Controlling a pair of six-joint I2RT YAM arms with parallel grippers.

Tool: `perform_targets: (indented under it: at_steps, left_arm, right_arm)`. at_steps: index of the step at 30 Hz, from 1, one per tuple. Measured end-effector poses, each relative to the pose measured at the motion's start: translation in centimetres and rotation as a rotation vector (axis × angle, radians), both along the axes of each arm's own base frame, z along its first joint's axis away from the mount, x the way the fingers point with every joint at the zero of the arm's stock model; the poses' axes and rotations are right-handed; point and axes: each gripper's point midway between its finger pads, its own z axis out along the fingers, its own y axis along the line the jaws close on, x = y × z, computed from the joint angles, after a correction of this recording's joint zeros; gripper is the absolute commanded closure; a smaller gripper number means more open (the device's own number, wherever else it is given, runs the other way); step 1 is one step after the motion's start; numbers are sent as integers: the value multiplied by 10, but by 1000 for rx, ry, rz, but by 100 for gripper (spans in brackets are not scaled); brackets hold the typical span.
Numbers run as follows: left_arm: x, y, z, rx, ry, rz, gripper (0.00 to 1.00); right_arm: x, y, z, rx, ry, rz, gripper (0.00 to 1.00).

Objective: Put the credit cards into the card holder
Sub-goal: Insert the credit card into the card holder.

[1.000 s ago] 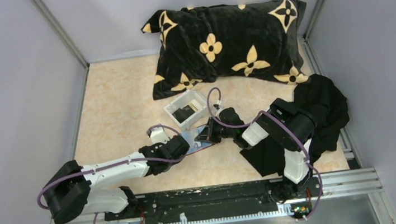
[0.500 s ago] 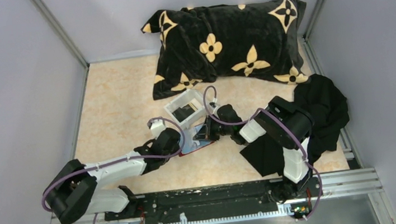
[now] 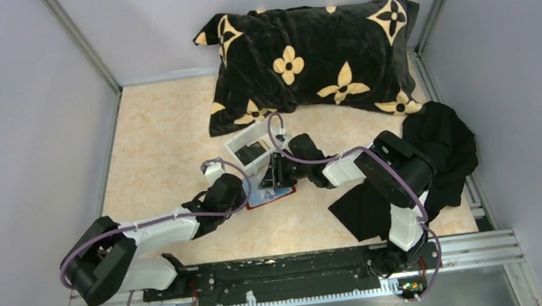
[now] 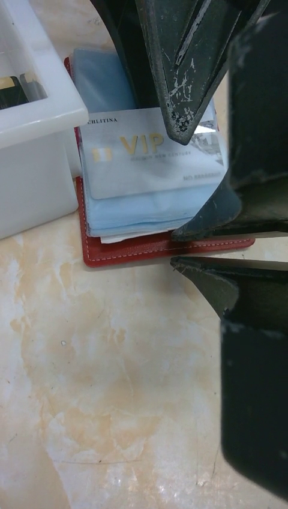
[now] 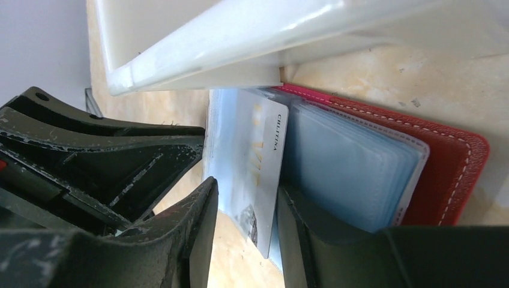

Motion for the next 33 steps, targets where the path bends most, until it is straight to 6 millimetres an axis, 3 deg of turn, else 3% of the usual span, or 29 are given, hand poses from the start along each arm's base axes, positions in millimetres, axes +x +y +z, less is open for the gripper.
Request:
perform_targets:
  at_steps: [15, 24, 33]
  left_arm:
    - [-1, -5, -1, -27, -1, -15, 83]
    - [1, -22, -1, -86, 0, -59, 85]
    - [1, -30, -1, -119, -4, -80, 86]
  right_arm:
    - [12, -20, 1, -162, -105, -40, 55]
    - [15, -13, 2, -356, -264, -17, 38]
    - [20, -17, 1, -433, -332, -31, 35]
